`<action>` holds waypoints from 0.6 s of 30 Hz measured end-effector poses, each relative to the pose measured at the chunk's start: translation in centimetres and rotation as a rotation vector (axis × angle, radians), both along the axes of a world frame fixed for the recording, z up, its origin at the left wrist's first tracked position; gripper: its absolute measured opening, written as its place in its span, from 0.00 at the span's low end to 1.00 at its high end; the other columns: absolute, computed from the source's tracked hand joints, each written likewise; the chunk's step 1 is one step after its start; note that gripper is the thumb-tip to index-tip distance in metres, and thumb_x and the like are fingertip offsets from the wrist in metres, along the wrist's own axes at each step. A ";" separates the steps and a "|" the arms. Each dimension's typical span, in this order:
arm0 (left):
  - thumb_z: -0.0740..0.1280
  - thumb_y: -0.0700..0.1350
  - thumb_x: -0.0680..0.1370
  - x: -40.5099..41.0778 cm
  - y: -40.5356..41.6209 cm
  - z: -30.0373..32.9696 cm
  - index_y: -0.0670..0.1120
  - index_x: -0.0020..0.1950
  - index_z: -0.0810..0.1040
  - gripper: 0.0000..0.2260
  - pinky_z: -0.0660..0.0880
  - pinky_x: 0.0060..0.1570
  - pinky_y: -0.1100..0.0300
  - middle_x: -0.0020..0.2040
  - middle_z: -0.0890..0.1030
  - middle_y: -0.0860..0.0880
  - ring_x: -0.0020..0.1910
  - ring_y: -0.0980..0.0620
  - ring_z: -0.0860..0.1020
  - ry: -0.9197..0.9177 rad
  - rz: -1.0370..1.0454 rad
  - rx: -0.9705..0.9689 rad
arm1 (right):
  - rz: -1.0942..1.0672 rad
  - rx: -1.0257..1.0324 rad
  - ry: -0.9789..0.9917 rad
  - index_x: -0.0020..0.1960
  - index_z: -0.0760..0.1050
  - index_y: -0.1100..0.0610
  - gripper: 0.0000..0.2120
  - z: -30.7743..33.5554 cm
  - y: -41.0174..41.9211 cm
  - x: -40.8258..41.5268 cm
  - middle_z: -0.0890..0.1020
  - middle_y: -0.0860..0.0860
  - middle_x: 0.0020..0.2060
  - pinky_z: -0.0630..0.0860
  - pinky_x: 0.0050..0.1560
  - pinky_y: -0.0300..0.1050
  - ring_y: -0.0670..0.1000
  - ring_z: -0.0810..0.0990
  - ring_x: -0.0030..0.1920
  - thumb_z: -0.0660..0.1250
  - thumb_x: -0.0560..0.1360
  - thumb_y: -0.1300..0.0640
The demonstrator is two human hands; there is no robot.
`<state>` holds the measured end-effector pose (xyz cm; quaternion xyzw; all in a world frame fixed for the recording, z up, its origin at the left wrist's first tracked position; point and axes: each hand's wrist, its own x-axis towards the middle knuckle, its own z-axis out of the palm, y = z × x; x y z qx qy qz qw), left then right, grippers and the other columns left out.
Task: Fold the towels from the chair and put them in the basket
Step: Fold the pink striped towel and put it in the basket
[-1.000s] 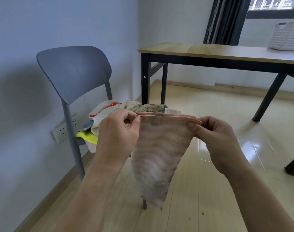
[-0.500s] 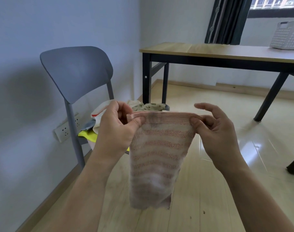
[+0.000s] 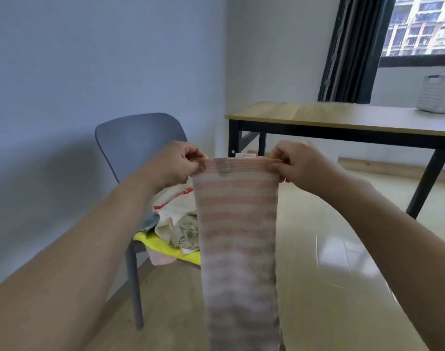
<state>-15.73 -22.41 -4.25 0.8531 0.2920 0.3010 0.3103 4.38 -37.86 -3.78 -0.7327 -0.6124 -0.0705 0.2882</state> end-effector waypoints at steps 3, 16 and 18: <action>0.66 0.39 0.78 1.6 3.6 4.3 0.43 0.48 0.81 0.05 0.75 0.44 0.58 0.46 0.82 0.45 0.45 0.49 0.79 0.013 0.118 0.234 | -0.016 0.014 -0.126 0.43 0.72 0.54 0.05 4.9 3.9 0.7 0.77 0.49 0.36 0.71 0.36 0.43 0.51 0.76 0.37 0.66 0.76 0.55; 0.61 0.37 0.78 -2.0 3.4 12.1 0.39 0.49 0.76 0.04 0.72 0.39 0.52 0.47 0.76 0.43 0.44 0.43 0.74 -0.144 0.286 1.150 | -0.028 0.466 -0.479 0.53 0.76 0.59 0.10 12.4 5.4 -0.7 0.82 0.55 0.44 0.76 0.48 0.55 0.59 0.79 0.45 0.59 0.80 0.54; 0.60 0.37 0.79 -2.8 2.0 10.6 0.40 0.48 0.73 0.04 0.71 0.39 0.53 0.46 0.75 0.45 0.43 0.45 0.73 -0.150 0.215 1.053 | -0.011 0.446 -0.477 0.53 0.76 0.59 0.09 10.7 4.5 -0.7 0.82 0.54 0.45 0.76 0.47 0.55 0.57 0.78 0.46 0.60 0.80 0.55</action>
